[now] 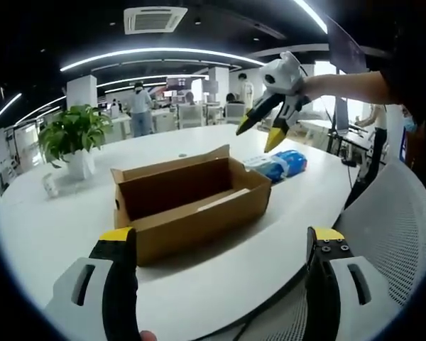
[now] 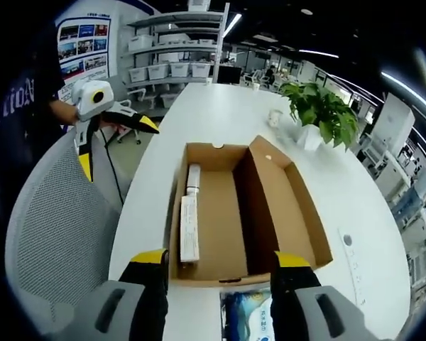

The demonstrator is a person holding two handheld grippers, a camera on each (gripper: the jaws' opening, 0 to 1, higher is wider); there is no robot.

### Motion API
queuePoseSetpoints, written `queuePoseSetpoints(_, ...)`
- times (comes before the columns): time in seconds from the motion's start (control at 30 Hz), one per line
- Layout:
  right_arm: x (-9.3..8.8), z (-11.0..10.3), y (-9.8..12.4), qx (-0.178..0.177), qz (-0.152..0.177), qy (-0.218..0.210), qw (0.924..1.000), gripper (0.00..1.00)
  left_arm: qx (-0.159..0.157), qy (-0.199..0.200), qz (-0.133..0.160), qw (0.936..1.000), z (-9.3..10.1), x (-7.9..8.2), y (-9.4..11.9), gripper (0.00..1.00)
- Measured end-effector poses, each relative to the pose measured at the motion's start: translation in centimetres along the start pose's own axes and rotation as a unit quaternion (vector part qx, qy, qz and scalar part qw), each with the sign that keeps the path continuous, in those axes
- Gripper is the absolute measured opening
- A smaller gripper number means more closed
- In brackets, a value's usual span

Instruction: Operate the shoe box by opening the lid, removing the specified soft item, and placing it in the target area until the item is outside and the box remains undamaged.

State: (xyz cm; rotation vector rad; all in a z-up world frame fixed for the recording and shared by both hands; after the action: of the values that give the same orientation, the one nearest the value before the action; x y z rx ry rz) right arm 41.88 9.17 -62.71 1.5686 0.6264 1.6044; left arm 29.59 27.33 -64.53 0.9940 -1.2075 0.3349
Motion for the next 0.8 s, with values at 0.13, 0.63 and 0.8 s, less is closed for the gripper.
queuePoseSetpoints(0.13, 0.5, 0.2, -0.8, 0.004, -0.002, 0.001, 1.0, 0.55, -0.004, -0.002, -0.006, 1.0, 0.1, -0.3, 0.0, 0.99)
queuePoseSetpoints(0.63, -0.3, -0.3, -4.8, 0.036, -0.05, 0.037, 0.9974, 0.53, -0.008, -0.001, -0.008, 0.9999, 0.2, -0.3, 0.1, 0.99)
queuePoseSetpoints(0.8, -0.9, -0.2, -5.9, 0.044, -0.068, 0.048, 0.9956, 0.52, -0.007, 0.001, -0.009, 0.9999, 0.1, -0.4, 0.1, 0.99)
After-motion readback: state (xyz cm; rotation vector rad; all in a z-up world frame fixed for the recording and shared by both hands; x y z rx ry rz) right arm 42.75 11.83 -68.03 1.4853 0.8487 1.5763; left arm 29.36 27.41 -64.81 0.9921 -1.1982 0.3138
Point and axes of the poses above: the point that each gripper's makers call its tool centre point, and the gripper's own axes: y roughly backward along the fingers, z roughly to its right, x roughly out of its top, the point moved 2 cm from there along y, roughly backward along the fingers, and after that the axes turned 5 degrees about -z, right-handed, at the moved point
